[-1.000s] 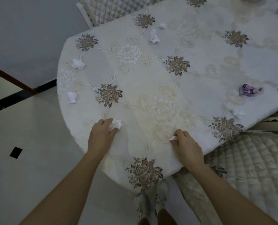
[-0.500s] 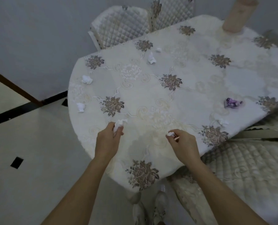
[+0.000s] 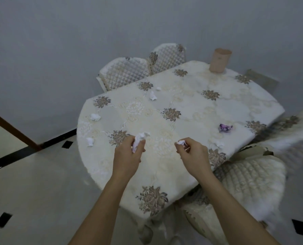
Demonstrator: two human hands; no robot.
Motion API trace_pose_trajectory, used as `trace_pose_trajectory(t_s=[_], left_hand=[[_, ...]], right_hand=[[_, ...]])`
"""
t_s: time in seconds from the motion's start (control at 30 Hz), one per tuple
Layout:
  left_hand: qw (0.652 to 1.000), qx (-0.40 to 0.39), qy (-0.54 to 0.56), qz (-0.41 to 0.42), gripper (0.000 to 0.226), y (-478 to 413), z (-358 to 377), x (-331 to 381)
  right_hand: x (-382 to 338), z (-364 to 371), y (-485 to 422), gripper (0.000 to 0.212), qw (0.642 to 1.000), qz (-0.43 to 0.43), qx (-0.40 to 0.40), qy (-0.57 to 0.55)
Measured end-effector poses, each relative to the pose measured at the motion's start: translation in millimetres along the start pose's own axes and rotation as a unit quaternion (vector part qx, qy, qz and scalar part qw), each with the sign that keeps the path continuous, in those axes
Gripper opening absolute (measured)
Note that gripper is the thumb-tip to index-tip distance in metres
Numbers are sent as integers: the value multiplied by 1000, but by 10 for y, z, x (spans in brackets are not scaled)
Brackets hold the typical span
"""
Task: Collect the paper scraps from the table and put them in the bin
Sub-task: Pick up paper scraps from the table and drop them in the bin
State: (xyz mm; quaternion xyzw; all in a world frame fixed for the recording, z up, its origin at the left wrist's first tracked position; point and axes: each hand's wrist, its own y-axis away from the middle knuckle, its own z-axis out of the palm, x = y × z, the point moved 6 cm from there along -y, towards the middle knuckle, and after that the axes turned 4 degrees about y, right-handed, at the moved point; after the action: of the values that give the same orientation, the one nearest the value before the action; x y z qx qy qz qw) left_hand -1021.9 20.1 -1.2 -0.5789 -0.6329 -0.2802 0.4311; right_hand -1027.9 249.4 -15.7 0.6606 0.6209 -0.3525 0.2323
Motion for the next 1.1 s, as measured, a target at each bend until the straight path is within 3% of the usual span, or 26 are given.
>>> trace_pose_trajectory(t_s=[0.43,0.9,1.1], left_hand=[[984,-158,46,72,29,516,698,372],[931,-310,67,179,33,1361,2255,1306],[910,-356,72,198,40,1648,3109,1778]], right_hand=[[372,-849,991,30,984,99,133,61],[1468,-2164,2159,36,916,264,288,94],[2130,-2749,2328,26,894,305,322,63]])
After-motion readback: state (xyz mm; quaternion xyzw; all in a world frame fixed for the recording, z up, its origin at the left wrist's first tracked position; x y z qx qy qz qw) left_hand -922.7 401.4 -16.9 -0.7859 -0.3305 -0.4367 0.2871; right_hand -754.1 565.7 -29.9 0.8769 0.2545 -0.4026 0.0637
